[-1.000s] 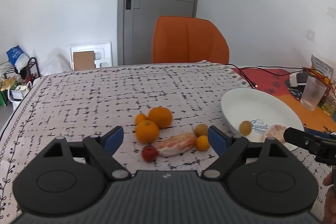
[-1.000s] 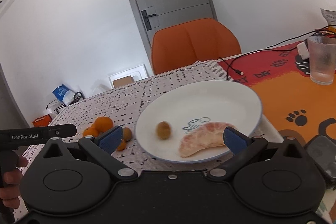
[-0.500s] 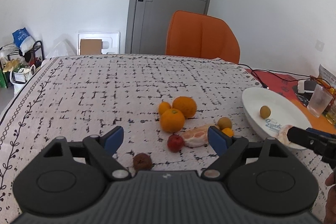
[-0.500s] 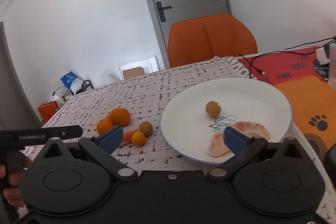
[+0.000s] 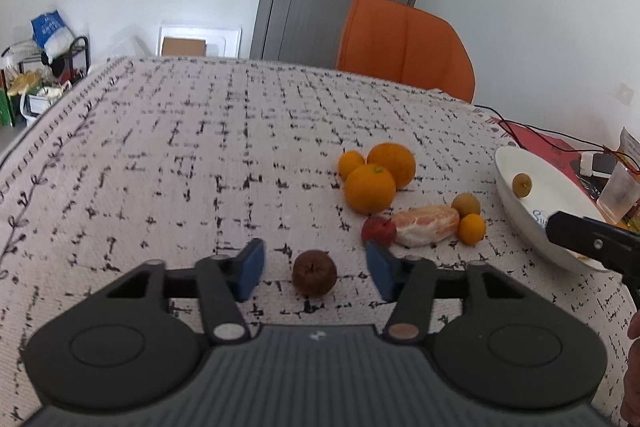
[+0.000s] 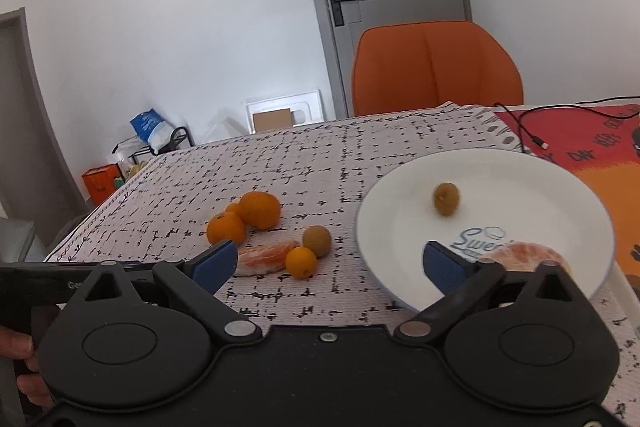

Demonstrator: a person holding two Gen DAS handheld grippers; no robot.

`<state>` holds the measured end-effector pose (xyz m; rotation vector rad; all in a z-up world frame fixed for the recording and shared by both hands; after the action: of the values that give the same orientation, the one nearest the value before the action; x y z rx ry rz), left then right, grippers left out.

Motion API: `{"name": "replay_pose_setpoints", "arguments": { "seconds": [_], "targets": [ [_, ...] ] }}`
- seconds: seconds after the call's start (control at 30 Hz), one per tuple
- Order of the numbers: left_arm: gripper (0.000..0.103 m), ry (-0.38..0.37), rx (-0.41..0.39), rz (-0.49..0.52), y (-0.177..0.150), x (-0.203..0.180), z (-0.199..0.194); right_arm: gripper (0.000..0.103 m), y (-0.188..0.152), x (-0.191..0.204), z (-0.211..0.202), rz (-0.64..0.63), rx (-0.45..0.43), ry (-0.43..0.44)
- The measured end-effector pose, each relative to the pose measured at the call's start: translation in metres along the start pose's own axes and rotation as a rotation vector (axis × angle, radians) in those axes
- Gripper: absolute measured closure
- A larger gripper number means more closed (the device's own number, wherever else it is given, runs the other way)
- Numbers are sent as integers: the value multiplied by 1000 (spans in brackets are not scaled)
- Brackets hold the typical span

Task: Organize fruits
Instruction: 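Grasp the dark brown fruit with left tool while right tool grasps a small orange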

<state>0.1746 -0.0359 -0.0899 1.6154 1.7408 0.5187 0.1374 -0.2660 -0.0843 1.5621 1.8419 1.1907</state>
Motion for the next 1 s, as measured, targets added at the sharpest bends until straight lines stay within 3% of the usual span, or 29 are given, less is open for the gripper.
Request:
{"name": "replay_pose_setpoints", "arguments": {
  "seconds": [0.07,0.1,0.23,0.4,0.57,0.7,0.9,1.0],
  "targets": [
    [81,28,-5,10,-1,1,2,16,0,5,5,-18,14,6],
    [82,31,0,4,0,3,2,19,0,8,7,-26,21,12],
    [82,5,-11,-39,4,15,-3,28,1,19,17,-68,35,12],
    [82,9,-31,-63,6,27,-11,51,3,28,31,-95,72,2],
    [82,22,-52,-89,9,40,-17,58,2,33,44,-116,96,-25],
    [82,26,-56,-102,9,48,-20,71,3,32,53,-107,105,-46],
    [82,18,-63,-123,9,59,-23,74,1,34,61,-124,126,-77],
    [82,10,-69,-129,10,61,-25,81,-1,37,64,-134,134,-85]
  ]
}}
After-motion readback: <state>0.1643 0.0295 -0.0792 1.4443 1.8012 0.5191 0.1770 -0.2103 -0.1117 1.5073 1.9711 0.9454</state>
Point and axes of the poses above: each gripper's, at about its wrist camera, not at the fingertips, and z roughly the way its jaws point, x to its left, y to its top, the point moved 3 cm from there along z, roughly the way its jaws point, and after that the axes turned 6 degrees about x, right-handed, at the moved point
